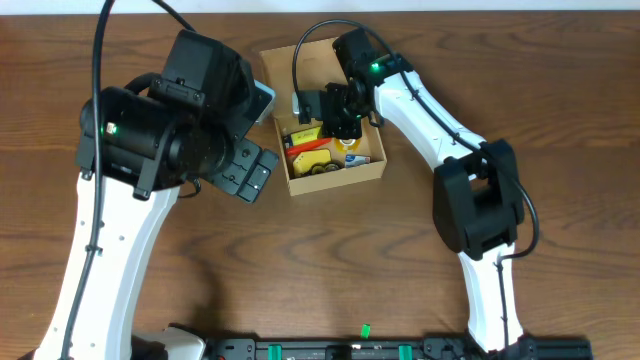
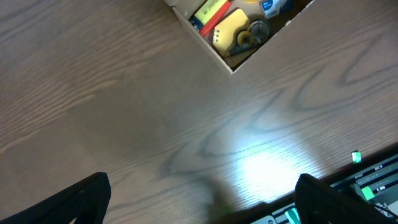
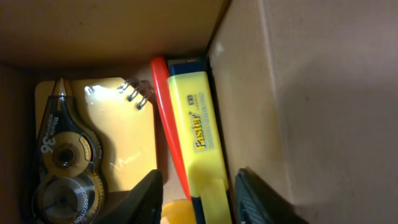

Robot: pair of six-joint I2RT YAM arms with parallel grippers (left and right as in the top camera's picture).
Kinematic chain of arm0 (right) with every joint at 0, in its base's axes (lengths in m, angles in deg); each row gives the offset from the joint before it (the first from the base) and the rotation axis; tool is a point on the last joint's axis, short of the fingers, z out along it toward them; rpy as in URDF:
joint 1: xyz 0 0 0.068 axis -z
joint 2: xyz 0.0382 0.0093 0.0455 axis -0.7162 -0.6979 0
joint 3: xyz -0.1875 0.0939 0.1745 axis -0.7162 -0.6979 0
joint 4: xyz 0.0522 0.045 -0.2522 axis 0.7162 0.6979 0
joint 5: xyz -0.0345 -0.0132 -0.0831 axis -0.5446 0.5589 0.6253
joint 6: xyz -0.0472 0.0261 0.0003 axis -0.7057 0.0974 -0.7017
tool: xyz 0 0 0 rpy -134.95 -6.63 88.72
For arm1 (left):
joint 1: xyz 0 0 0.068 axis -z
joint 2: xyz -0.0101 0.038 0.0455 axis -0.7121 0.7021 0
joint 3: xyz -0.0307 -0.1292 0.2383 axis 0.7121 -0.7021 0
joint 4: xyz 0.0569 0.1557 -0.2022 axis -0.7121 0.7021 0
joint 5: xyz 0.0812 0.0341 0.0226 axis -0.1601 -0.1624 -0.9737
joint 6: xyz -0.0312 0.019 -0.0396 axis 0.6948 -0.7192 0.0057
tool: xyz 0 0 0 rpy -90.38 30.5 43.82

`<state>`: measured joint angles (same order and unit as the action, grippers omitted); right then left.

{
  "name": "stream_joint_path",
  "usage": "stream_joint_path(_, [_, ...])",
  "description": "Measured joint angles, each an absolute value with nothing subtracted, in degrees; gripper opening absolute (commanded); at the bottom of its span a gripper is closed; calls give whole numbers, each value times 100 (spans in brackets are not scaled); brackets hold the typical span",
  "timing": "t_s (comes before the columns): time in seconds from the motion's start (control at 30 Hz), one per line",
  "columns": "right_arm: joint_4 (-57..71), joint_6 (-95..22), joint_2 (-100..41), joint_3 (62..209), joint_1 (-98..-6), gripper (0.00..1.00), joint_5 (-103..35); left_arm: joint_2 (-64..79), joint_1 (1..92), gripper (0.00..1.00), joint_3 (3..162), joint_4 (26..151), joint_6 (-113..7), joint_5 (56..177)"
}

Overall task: Pack container
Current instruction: 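Carry the highlighter left and lower it into the box, then release the highlighter and raise the right gripper out of the box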

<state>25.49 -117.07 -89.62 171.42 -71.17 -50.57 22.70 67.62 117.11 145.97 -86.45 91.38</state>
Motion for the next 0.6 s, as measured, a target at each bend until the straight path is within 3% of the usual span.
stream_joint_path(0.2, [2551, -11701, -8962, 17142, -7117, 38, -5059, 2270, 6762, 95, 11711, 14597, -8645, 9138])
stream_joint_path(0.27, [2549, -11637, -8962, 17142, -7117, 27, -5061, 2270, 6762, 95, 11711, 14597, -8643, 9138])
stream_joint_path(0.3, [2551, -11515, -8962, 17139, -7117, 9, -5065, 2270, 6762, 95, 11711, 14597, -8645, 9138])
stream_joint_path(0.33, [2547, -11476, -8958, 17142, -7117, 1, -5061, 2270, 6762, 95, 11711, 14597, -8643, 9138])
stream_joint_path(0.6, [2562, -10475, -8114, 17126, -7104, 1, -5063, 2270, 6762, 95, 11711, 14597, -8645, 9138])
